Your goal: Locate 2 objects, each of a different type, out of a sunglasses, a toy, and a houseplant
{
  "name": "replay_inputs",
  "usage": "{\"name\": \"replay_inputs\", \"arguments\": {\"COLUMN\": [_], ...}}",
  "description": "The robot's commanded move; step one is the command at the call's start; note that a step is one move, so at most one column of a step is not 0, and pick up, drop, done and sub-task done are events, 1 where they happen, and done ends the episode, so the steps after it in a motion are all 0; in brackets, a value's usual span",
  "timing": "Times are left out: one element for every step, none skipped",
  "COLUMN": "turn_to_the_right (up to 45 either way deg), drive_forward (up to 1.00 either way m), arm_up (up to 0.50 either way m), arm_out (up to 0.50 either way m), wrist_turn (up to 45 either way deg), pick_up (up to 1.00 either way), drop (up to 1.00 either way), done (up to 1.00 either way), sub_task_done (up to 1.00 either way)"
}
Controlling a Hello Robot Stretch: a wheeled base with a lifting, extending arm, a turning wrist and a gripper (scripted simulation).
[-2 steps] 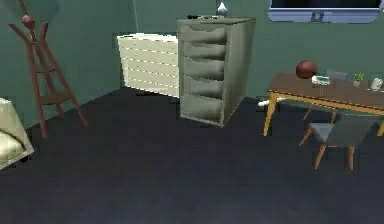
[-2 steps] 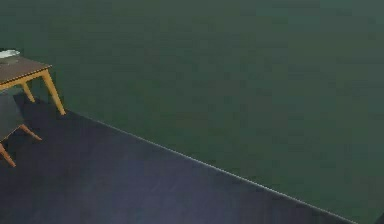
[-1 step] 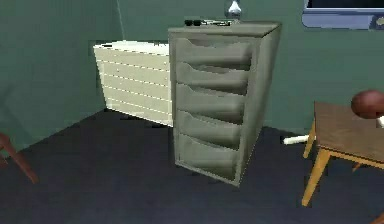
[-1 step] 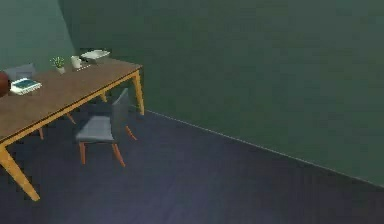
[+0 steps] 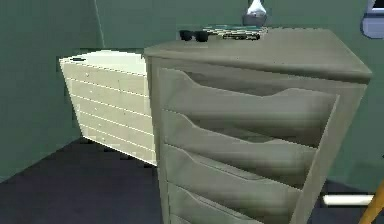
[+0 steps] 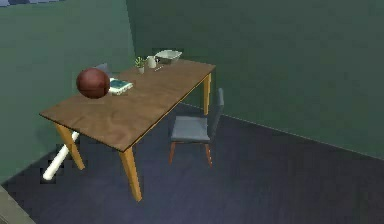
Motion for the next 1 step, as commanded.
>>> {"name": "replay_inputs", "arguments": {"turn_to_the_right": [0.0], "drive_forward": [0.0], "arm_up": [0.0], "arm_out": [0.0], "wrist_turn": [0.0], "pick_up": [0.0], "drop": [0.0], "done": [1.0], "sub_task_done": [0.0]}}
